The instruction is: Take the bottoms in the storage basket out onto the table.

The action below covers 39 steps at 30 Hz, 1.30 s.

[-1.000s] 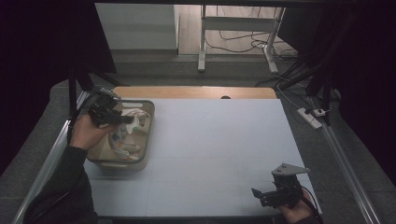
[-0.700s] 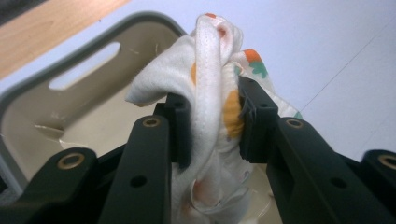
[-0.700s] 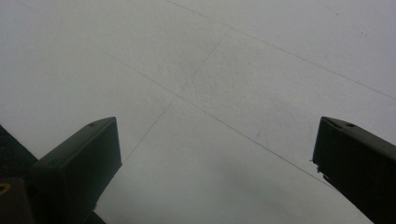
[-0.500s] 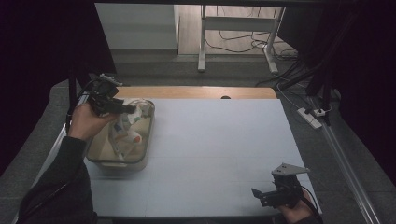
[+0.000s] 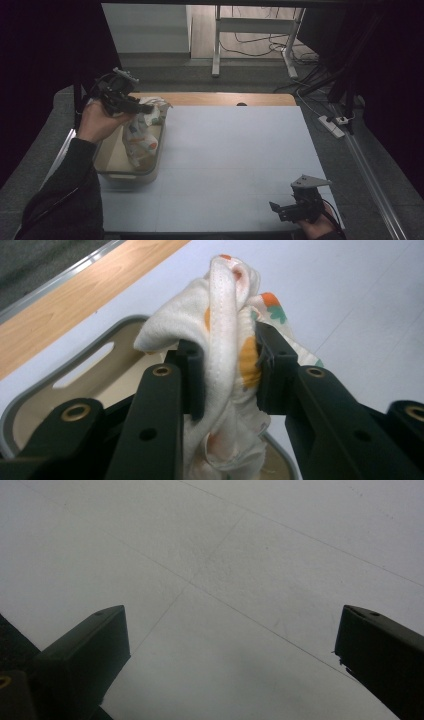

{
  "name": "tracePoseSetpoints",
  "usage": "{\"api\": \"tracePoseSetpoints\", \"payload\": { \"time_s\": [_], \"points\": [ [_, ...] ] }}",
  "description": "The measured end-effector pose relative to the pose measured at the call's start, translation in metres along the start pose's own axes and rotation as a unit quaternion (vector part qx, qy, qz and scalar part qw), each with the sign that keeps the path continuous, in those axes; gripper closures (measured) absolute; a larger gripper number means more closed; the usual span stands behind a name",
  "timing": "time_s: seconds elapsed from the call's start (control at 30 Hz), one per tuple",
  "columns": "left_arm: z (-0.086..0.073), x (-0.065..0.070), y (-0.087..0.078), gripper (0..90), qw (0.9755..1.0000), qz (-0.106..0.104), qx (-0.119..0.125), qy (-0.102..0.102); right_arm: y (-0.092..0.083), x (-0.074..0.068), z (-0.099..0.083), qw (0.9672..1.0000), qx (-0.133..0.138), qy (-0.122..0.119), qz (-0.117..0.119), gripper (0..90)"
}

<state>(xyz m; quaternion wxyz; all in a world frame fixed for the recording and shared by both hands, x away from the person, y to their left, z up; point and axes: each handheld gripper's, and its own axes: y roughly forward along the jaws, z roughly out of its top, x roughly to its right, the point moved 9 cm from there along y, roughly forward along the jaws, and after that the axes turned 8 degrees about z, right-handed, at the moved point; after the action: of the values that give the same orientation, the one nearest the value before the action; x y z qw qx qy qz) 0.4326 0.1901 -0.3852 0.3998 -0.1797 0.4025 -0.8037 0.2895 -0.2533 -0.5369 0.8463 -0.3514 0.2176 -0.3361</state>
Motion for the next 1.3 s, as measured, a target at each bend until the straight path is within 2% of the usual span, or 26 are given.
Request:
{"api": "tracePoseSetpoints", "payload": {
  "time_s": [0.33,0.67,0.97,1.3],
  "points": [
    [0.025,0.018,-0.006,68.3,0.9997,-0.013,0.011,0.019,0.000,0.000,0.000,1.0000,0.001,0.000,0.001,1.1],
    [0.047,0.039,-0.006,68.3,0.9986,-0.028,0.019,0.042,0.000,0.000,0.000,1.0000,0.002,0.000,0.001,1.1],
    [0.068,0.058,-0.007,68.3,0.9969,-0.036,0.027,0.065,0.000,0.000,0.000,1.0000,0.003,0.000,0.003,1.1],
    [0.088,0.079,-0.005,68.3,0.9948,-0.049,0.036,0.081,0.000,0.000,0.000,1.0000,0.004,-0.001,0.004,1.1]
  ]
}}
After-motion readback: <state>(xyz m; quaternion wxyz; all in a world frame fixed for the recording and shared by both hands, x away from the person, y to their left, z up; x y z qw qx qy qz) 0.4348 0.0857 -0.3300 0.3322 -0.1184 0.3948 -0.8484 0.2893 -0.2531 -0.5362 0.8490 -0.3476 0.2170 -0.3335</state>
